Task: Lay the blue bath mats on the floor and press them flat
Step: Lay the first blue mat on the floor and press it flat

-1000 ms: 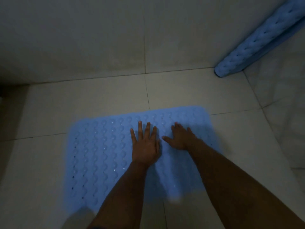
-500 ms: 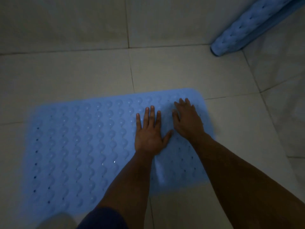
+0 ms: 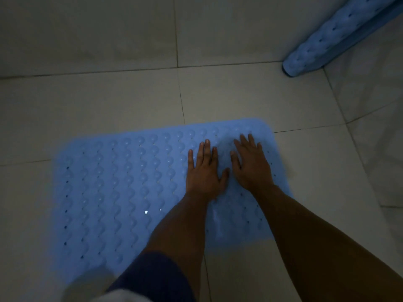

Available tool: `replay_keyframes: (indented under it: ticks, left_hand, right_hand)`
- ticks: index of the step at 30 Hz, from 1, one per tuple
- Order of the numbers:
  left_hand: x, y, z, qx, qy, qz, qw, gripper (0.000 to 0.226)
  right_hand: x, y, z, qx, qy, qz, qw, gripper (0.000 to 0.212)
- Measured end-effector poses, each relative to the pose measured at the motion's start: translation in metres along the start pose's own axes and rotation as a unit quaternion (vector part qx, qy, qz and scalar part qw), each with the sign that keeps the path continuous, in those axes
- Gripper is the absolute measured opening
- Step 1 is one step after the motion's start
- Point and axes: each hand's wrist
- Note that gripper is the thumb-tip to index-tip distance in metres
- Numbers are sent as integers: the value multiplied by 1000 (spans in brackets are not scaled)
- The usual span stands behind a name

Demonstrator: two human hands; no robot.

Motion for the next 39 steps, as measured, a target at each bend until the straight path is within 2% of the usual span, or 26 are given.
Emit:
replay_keyframes:
  ticks: [2, 4, 7, 12, 15, 19, 32, 35, 39]
  left_hand:
    - [7, -29, -1, 36, -3, 64, 997, 73]
    - [27, -57, 7, -14, -28, 98, 995, 62]
    - [59, -73, 30, -115, -58, 56, 990, 72]
    - [81, -55, 59, -136, -80, -13, 987, 63]
    - [92, -37, 67, -144, -75, -26, 986, 68]
    - [105, -16, 69, -142, -68, -44, 987, 61]
    - [114, -19, 85, -140, -81, -69, 984, 58]
    - [113, -28, 97, -138, -82, -64, 985, 59]
    - [104, -50, 111, -135, -82, -55, 986, 61]
  right_hand:
    - [12, -15, 2, -13, -1, -6, 1000, 58]
    - [29, -24, 2, 15, 15, -6, 1000, 52]
    - [58, -16, 5, 86, 20, 14, 996, 51]
    - [89, 52, 22, 133, -42, 53, 989, 67]
    - [93, 89, 32, 99, -49, 90, 990, 72]
    - [93, 101, 37, 43, -47, 118, 991, 78]
    - [95, 97, 36, 40, -56, 105, 992, 84]
    - [97, 90, 38, 99, -49, 106, 988, 93]
    - [106, 54, 5, 275, 10, 34, 961, 88]
Point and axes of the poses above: each hand's wrist, its own z-axis away from the middle knuckle, its own y-axis out of the palm, x = y × z, and after that the axes turned 5 degrees about y, right-handed
